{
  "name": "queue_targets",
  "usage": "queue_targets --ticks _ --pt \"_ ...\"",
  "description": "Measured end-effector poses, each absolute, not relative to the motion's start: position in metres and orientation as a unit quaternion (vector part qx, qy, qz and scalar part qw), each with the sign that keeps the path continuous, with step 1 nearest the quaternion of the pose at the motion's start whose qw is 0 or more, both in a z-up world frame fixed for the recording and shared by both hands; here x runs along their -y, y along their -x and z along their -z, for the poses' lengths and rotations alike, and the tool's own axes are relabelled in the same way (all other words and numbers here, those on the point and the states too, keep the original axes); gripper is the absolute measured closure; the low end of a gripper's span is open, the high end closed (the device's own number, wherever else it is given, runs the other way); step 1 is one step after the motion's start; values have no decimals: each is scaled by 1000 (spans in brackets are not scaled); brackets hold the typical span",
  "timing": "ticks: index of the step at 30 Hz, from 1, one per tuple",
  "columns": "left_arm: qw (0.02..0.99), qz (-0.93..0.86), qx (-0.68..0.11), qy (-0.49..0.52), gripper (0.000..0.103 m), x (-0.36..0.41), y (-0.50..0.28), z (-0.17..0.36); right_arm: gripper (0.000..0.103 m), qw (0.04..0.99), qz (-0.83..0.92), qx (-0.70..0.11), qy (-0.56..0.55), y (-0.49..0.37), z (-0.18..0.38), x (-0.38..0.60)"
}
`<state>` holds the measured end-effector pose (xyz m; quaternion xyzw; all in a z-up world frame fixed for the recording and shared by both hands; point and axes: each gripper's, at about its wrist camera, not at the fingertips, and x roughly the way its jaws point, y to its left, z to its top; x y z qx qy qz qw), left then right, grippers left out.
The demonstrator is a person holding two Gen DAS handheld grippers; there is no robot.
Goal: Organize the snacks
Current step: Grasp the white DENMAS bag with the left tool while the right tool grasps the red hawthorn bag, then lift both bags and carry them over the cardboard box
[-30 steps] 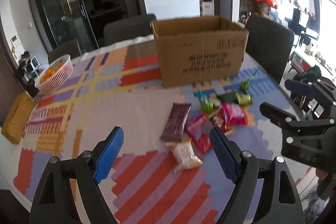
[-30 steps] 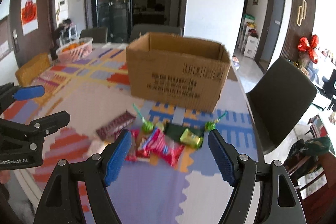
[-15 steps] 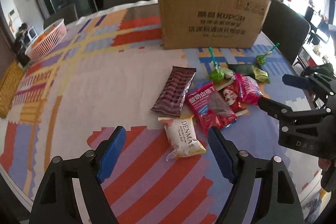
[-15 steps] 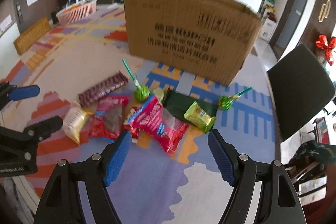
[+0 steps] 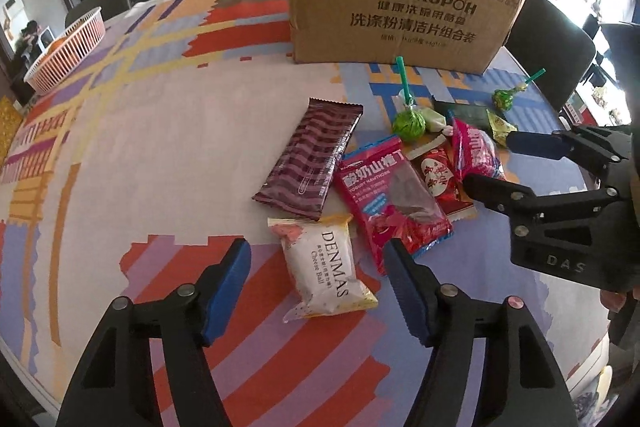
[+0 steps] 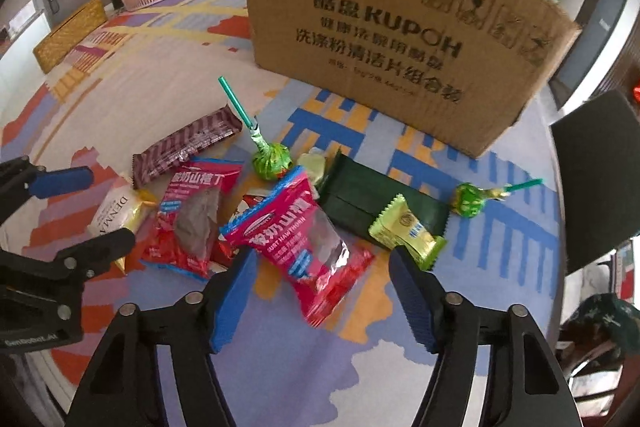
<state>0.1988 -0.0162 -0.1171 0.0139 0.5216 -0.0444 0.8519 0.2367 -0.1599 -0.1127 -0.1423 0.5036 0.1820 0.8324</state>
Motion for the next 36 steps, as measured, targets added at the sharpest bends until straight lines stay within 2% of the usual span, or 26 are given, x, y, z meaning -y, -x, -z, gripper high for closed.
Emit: queue_targets --ticks 8,14,20,36 --pt "841 50 -538 5 54 12 -204 126 47 826 -185 -517 128 -250 123 157" --pt "834 55 -548 12 68 12 -204 132 59 831 -182 -511 119 -247 124 154" --pt "839 56 -541 17 70 11 -201 127 65 841 -172 -502 102 -237 119 157" --pt "884 77 -461 -4 70 19 -183 63 65 874 -159 -454 63 -202 70 169"
